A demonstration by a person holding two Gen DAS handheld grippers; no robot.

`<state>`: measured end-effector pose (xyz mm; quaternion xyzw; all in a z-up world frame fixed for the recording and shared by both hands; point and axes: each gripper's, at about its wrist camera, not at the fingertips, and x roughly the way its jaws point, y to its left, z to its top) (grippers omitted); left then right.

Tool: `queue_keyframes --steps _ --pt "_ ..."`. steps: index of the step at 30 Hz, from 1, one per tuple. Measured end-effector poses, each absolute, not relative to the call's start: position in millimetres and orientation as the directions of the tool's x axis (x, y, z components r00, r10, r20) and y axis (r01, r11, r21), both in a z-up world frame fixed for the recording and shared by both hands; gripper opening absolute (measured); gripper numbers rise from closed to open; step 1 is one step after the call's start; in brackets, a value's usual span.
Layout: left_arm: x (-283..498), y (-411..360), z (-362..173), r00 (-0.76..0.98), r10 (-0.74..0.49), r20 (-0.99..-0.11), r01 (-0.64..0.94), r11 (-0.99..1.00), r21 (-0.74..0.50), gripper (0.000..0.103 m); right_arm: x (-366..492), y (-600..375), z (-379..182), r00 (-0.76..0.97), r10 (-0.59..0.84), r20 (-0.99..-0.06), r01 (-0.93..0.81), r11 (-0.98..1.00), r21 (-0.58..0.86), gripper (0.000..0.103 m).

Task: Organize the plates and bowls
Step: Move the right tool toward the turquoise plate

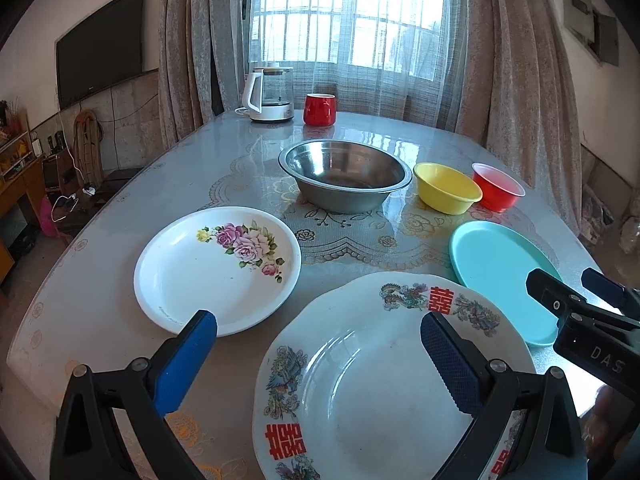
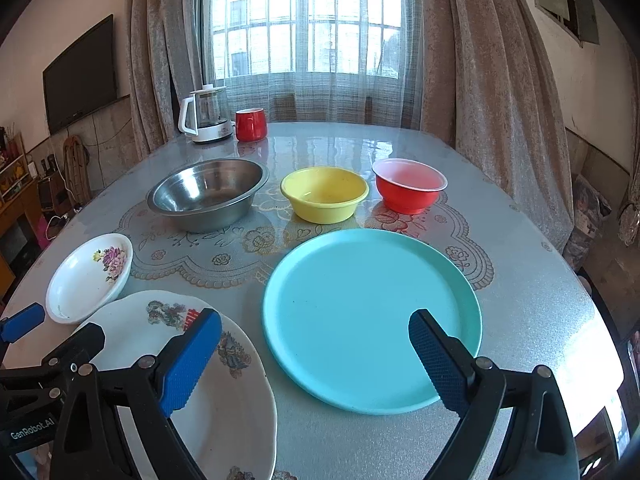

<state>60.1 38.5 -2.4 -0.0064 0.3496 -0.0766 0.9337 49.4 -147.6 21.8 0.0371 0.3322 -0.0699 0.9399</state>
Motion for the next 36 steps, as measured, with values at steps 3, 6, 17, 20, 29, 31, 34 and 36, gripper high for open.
queue_keyframes --steps 3,6,17,20,29,31,34,36 --pt "62.6 33.0 -0.4 0.736 -0.16 -0.658 0.173 0.984 -0.046 0.103 44.0 -156.6 26.5 0.772 -0.131 -0.622 0.2 0.979 0.041 0.096" --pt "63.1 29.8 0.3 0.732 -0.167 -0.661 0.191 0.981 -0.036 0.103 40.2 -160.8 25.0 0.768 -0.148 -0.623 0.228 0.972 0.05 0.096" --pt "63.5 29.1 -3.9 0.733 -0.145 -0.665 0.154 0.987 -0.045 0.103 45.5 -154.9 18.3 0.77 -0.1 -0.63 0.176 0.983 0.06 0.096" --pt "61.2 26.3 -5.1 0.742 -0.14 -0.655 0.148 0.988 -0.043 0.103 45.0 -151.3 15.2 0.771 -0.09 -0.63 0.147 0.988 0.038 0.096" --pt "47.8 17.9 -4.2 0.76 -0.113 -0.64 0.108 0.993 -0.047 0.102 35.5 -157.1 14.7 0.794 -0.046 -0.606 0.091 0.995 0.044 0.096" --pt "44.1 15.2 -5.0 0.762 -0.104 -0.64 0.102 0.994 -0.04 0.102 32.3 -159.3 11.6 0.794 -0.035 -0.607 0.078 0.996 0.045 0.096" --pt "38.7 9.9 -3.6 0.765 -0.088 -0.638 0.094 0.995 -0.025 0.103 29.8 -166.7 9.2 0.795 -0.018 -0.606 0.072 0.995 0.065 0.096" --pt "36.0 5.4 -1.5 0.769 -0.079 -0.634 0.093 0.996 -0.011 0.103 28.0 -172.4 8.9 0.8 -0.007 -0.6 0.072 0.994 0.084 0.096"
